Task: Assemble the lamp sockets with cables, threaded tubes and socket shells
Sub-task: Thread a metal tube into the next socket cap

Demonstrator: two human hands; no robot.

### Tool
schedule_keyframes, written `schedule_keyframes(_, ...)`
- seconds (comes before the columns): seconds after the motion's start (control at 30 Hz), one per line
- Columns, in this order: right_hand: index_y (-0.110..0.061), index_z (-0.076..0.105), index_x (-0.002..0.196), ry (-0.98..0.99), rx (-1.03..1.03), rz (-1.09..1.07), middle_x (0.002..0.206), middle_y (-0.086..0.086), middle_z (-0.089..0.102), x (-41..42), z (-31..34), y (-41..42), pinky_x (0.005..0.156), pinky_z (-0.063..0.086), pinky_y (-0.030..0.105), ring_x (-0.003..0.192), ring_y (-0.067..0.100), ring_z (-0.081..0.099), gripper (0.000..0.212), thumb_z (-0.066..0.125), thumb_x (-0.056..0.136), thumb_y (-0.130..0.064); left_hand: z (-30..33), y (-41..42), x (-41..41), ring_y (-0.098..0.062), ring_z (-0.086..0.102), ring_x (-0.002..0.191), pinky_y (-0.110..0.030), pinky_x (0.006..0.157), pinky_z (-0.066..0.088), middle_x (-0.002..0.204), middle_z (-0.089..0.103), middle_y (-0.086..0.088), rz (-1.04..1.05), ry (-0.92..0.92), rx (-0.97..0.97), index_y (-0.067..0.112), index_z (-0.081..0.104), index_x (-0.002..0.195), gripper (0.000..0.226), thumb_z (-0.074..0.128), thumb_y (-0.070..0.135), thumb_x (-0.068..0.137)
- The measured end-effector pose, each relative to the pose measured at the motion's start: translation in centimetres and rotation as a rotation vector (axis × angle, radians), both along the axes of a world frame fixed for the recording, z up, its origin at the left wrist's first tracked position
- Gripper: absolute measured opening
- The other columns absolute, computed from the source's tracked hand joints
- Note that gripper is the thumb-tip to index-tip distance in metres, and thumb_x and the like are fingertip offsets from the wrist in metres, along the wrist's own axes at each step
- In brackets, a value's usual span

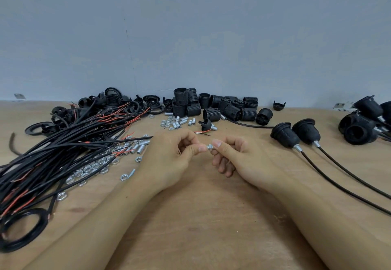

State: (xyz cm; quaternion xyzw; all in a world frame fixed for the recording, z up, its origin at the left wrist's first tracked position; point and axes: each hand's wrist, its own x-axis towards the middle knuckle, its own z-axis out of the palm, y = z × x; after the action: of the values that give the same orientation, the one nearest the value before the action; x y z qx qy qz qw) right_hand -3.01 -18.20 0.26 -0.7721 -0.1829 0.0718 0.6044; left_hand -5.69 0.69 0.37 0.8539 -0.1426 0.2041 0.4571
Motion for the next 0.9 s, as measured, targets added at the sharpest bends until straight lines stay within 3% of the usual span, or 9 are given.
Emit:
schedule_keyframes(0.1,-0.006,0.066,0.086,0.004,-0.004,-0.034,0.068,0.005,0.068,0.3,0.1,-0.2,0.047,0.047,0.024,0.054,0.014,0.058,0.026,0.055,0.1,-0.026,0.9,0.6,0.4,-0.006,0.054,0.057,-0.013,0.053,0.039,0.063,0.064,0.013,0.112,-0.059,0.075,0.028,0.065,0.07,0.018,0.077,0.033,0.083)
schedule_keyframes(0.2,-0.005,0.066,0.085,0.017,-0.03,-0.054,0.067,0.005,0.067,0.4,0.1,-0.3,0.046,0.047,0.023,0.053,0.012,0.058,0.027,0.056,0.099,-0.026,2.0,1.6,2.1,-0.001,0.06,0.065,-0.012,0.058,0.043,0.069,0.065,0.016,0.205,0.088,0.227,0.03,0.065,0.075,0.017,0.07,0.041,0.086)
schedule_keyframes(0.3,-0.003,0.066,0.086,0.022,-0.045,-0.05,0.067,0.005,0.067,0.4,0.1,-0.3,0.046,0.047,0.021,0.052,0.01,0.057,0.028,0.057,0.099,-0.026,2.3,2.9,4.5,-0.009,0.064,0.083,-0.033,0.073,0.053,0.084,0.066,0.016,0.29,0.189,0.5,0.032,0.063,0.083,0.012,0.061,0.04,0.092)
schedule_keyframes(0.43,-0.003,0.066,0.087,0.019,-0.069,-0.049,0.069,0.005,0.067,0.5,0.0,-0.2,0.048,0.047,0.021,0.054,0.01,0.058,0.029,0.056,0.099,-0.028,1.5,4.6,7.2,-0.022,0.055,0.104,-0.038,0.083,0.046,0.109,0.061,0.002,0.403,0.115,0.929,0.022,0.06,0.105,0.018,0.047,0.032,0.098)
schedule_keyframes(0.57,-0.007,0.067,0.087,0.044,-0.097,-0.045,0.07,0.003,0.068,0.5,-0.1,-0.1,0.049,0.047,0.022,0.055,0.01,0.058,0.028,0.056,0.099,-0.03,1.5,6.1,8.6,-0.027,0.052,0.11,-0.041,0.09,0.043,0.116,0.06,-0.004,0.482,0.151,1.003,0.018,0.06,0.111,0.024,0.045,0.03,0.097)
schedule_keyframes(0.67,-0.007,0.067,0.086,0.044,-0.098,-0.05,0.069,0.003,0.068,0.7,-0.2,-0.1,0.049,0.046,0.021,0.055,0.01,0.058,0.027,0.057,0.099,-0.029,1.8,7.4,8.8,-0.033,0.043,0.124,-0.05,0.102,0.035,0.131,0.052,-0.011,0.621,0.224,1.198,0.015,0.056,0.123,0.035,0.046,0.032,0.094)
schedule_keyframes(0.73,-0.008,0.067,0.087,0.042,-0.101,-0.047,0.069,0.003,0.069,0.7,-0.2,-0.1,0.048,0.046,0.02,0.054,0.009,0.058,0.027,0.057,0.098,-0.03,1.8,8.1,8.4,-0.041,0.031,0.133,-0.066,0.107,0.024,0.143,0.041,-0.017,0.736,0.367,1.183,0.012,0.047,0.133,0.047,0.044,0.039,0.095)
schedule_keyframes(0.8,-0.008,0.068,0.087,0.041,-0.106,-0.044,0.07,0.004,0.069,0.6,-0.1,-0.1,0.048,0.046,0.02,0.055,0.009,0.058,0.027,0.057,0.098,-0.03,2.2,8.6,8.2,-0.049,0.016,0.141,-0.078,0.105,0.009,0.155,0.024,-0.022,0.817,0.597,0.947,0.011,0.034,0.146,0.069,0.037,0.059,0.096)
schedule_keyframes(0.9,-0.008,0.067,0.086,0.035,-0.118,-0.045,0.071,0.005,0.069,0.6,0.0,-0.1,0.049,0.047,0.02,0.056,0.01,0.058,0.026,0.057,0.098,-0.029,3.0,8.9,8.4,-0.051,0.014,0.143,-0.078,0.107,0.006,0.158,0.019,-0.022,0.776,0.765,0.834,0.014,0.032,0.149,0.076,0.035,0.066,0.094)
